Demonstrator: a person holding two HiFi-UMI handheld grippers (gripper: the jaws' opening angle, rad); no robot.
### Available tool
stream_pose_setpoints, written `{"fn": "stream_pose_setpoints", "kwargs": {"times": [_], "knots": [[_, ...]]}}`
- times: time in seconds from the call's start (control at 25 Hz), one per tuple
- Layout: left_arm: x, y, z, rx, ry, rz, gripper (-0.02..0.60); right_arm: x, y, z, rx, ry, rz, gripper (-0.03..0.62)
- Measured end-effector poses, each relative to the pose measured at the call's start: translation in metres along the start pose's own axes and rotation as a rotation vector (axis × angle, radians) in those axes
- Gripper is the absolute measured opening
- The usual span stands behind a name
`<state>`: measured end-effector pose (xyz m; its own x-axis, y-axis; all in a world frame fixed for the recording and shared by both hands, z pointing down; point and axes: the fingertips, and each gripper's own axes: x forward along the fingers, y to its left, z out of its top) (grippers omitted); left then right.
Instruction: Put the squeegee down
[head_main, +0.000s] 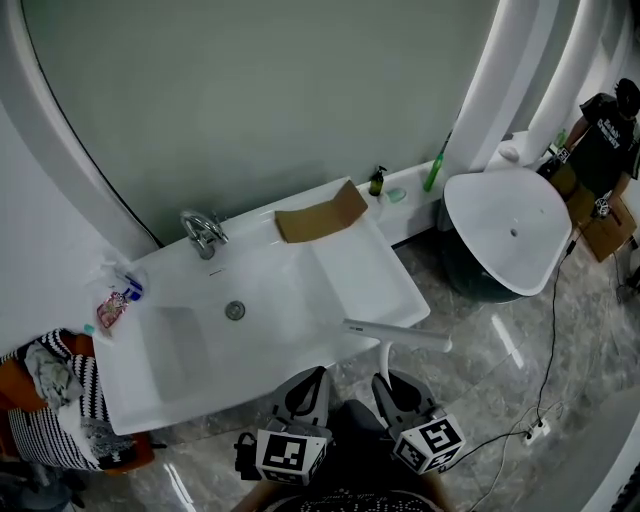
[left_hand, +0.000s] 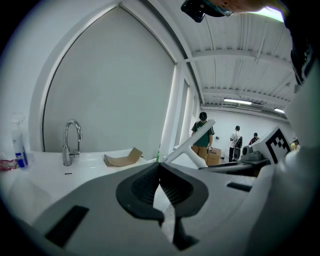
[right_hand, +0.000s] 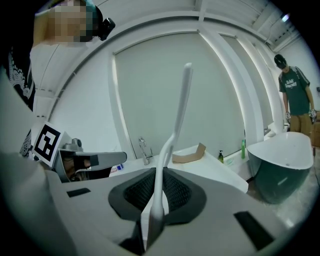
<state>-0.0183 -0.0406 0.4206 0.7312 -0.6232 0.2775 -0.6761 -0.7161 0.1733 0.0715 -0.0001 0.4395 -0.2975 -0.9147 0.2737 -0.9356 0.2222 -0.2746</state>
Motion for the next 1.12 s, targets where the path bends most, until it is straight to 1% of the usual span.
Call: {"fn": "stream_pose_setpoints", "kwargs": {"times": [0.12, 0.28, 0.4, 0.6, 0.64, 0.76, 1.04, 1.12], "knots": [[0.004, 0.004, -0.005, -0.019, 0.018, 0.008, 0.005, 0.009, -0.005, 0.003, 0.005, 0.004, 0.009, 0.053], [0.017, 0.01, -0.001, -0.037, 0.008, 0.021, 0.005, 0.027, -0.012, 0.009, 0.005, 0.015, 0.036, 0.054], [0.029, 0.016, 0.0, -0.044, 0.019, 0.039, 0.005, 0.042, -0.021, 0.014, 0.003, 0.031, 0.06, 0.054], [0.053, 0.023, 0.014, -0.059, -0.012, 0.077, 0.005, 0.064, -0.042, 0.031, -0.011, 0.043, 0.104, 0.054], [0.057, 0.025, 0.015, -0.058, -0.008, 0.085, 0.005, 0.068, -0.047, 0.034, -0.014, 0.043, 0.113, 0.054], [0.067, 0.029, 0.017, -0.052, 0.015, 0.117, 0.005, 0.08, -0.058, 0.041, -0.021, 0.053, 0.143, 0.054], [0.079, 0.044, 0.03, -0.082, -0.036, 0.231, 0.005, 0.11, -0.07, 0.051, -0.024, 0.074, 0.247, 0.054], [0.087, 0.044, 0.032, -0.083, -0.044, 0.244, 0.005, 0.116, -0.073, 0.054, -0.029, 0.081, 0.268, 0.054]]}}
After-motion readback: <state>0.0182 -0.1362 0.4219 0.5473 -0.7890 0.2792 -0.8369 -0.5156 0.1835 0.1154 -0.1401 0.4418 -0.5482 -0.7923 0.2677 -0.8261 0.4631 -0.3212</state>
